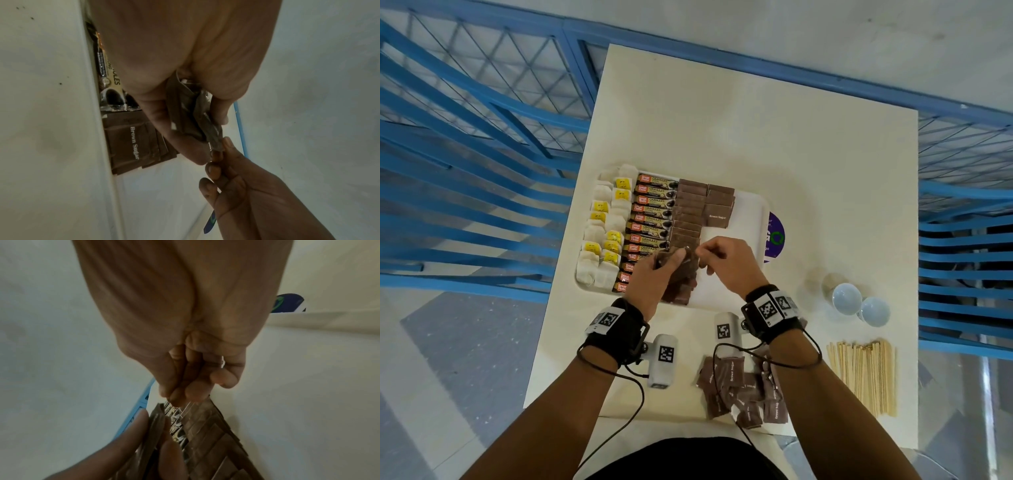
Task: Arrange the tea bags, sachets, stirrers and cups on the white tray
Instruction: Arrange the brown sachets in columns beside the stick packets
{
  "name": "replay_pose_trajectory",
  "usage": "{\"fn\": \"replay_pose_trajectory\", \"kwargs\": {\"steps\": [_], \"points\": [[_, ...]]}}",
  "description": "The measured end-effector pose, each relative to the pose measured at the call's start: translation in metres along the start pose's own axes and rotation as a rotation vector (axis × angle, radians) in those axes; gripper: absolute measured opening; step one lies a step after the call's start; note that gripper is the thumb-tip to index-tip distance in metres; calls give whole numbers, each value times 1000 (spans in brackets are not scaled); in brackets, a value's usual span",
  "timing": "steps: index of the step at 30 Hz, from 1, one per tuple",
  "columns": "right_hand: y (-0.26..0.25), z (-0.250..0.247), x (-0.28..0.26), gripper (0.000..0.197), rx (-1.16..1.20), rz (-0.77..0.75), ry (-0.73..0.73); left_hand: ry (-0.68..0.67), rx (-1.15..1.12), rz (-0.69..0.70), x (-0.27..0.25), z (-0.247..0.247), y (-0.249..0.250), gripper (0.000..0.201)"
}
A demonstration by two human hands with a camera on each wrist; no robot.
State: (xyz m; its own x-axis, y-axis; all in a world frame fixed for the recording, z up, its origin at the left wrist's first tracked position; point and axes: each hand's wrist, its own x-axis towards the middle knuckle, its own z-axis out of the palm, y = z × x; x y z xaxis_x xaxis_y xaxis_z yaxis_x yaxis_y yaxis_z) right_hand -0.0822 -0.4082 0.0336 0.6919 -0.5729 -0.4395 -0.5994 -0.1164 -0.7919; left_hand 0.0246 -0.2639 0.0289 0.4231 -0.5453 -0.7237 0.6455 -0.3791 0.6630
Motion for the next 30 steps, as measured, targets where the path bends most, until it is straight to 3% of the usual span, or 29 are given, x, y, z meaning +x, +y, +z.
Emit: {"fn": "replay_pose_trajectory", "kwargs": {"steps": [3,8,16,20,24,27,30], "points": [[-2,-1,-1,11,-5,13,18,34,-8,2,0,-3,-5,32],[-3,1,-6,14,-57,1,-138,46,-21,36,-2,-3,-5,34],[-6,0,1,8,47,-2,52,2,65,9,-3,-5,-5,30],[-4,5,1,16,34,38,-1,26,7,10,0,-5,-6,35],[-1,0,0,10,-8,31,-53,38,-1,-4,4,-6,-4,28],[1,-11,11,10,13,35,85,45,-21,-54,8,-7,-5,17],[8,-25,29,10,-113,50,283,29,8,-84,10,-8,-8,17]]}}
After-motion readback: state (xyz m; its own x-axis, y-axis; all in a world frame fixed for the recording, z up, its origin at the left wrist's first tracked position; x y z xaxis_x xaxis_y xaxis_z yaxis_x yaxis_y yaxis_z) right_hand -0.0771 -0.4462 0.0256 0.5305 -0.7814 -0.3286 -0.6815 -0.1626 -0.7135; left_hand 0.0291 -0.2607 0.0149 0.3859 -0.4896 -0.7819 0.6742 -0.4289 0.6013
